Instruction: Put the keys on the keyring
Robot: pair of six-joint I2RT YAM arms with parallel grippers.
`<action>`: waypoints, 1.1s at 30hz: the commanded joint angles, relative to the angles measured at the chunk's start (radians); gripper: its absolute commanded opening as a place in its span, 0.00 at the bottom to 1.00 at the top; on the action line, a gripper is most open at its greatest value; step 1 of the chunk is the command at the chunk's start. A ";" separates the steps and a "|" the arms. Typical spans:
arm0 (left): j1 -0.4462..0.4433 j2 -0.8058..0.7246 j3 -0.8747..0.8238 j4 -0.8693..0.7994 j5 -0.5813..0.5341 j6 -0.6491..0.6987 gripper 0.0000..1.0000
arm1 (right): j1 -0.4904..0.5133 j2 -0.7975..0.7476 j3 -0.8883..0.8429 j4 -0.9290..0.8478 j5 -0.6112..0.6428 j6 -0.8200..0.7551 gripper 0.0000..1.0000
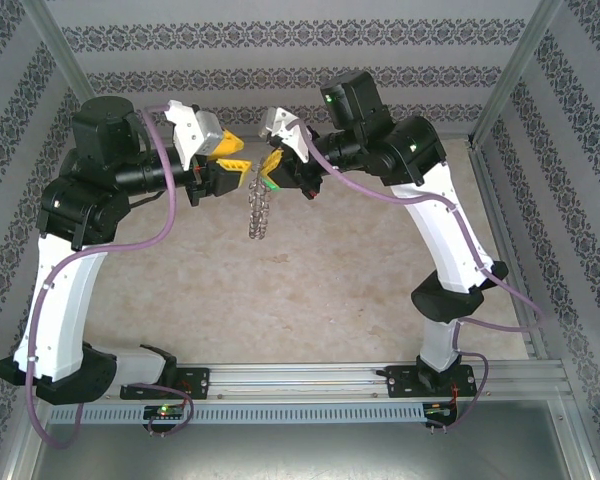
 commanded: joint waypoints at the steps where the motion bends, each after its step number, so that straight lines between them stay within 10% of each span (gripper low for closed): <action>1: -0.021 0.015 0.034 -0.109 -0.037 0.080 0.39 | 0.010 -0.003 0.040 -0.008 0.024 -0.031 0.00; 33: -0.142 0.124 0.142 -0.298 -0.214 0.194 0.31 | 0.070 -0.032 0.004 -0.051 0.098 -0.092 0.00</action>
